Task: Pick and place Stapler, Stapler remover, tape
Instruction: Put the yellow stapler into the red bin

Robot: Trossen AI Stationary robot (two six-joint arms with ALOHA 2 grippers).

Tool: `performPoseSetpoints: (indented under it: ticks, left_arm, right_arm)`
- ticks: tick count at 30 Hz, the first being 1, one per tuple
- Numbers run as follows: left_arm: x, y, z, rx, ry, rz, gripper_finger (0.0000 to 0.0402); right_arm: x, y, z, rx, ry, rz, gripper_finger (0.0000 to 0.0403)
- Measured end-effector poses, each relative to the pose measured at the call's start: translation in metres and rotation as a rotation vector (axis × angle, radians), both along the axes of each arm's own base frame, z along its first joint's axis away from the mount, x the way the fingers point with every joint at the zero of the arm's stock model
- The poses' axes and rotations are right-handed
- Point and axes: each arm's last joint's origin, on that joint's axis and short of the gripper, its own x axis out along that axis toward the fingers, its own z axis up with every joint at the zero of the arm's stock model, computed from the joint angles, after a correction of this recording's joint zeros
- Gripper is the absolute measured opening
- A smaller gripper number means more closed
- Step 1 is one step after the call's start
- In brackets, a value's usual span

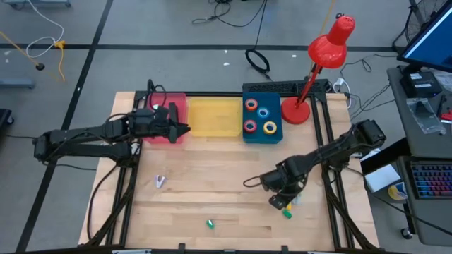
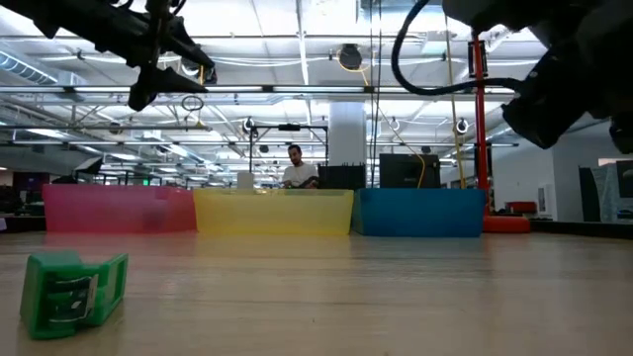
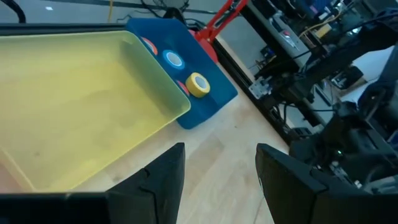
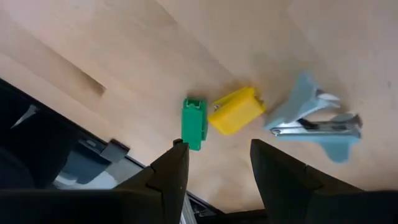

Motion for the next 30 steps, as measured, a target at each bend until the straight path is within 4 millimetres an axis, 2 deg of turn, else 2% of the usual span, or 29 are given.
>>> performPoseSetpoints:
  ticks: [8,15,22,26,30]
  left_arm:
    - [0.001,-0.005,0.000,-0.001,-0.001,0.001,0.0196]
    - [0.002,-0.010,0.000,0.021,0.006,-0.037,0.0196]
    - [0.002,-0.010,0.000,0.082,0.022,-0.058,0.0196]
    - [0.002,-0.010,0.000,0.127,0.035,-0.060,0.0195]
    - [0.002,-0.010,0.000,0.167,0.045,-0.093,0.0196]
  right_arm:
    - [-0.005,0.016,-0.002,-0.054,0.002,-0.043,0.0164]
    - [-0.012,0.031,-0.003,-0.156,0.041,-0.173,0.0164]
    - [-0.013,0.046,-0.003,-0.225,0.029,-0.424,0.0164]
    - [-0.014,0.048,-0.003,-0.262,0.061,-0.579,0.0164]
    - [-0.014,0.048,-0.003,-0.254,0.106,-0.660,0.0164]
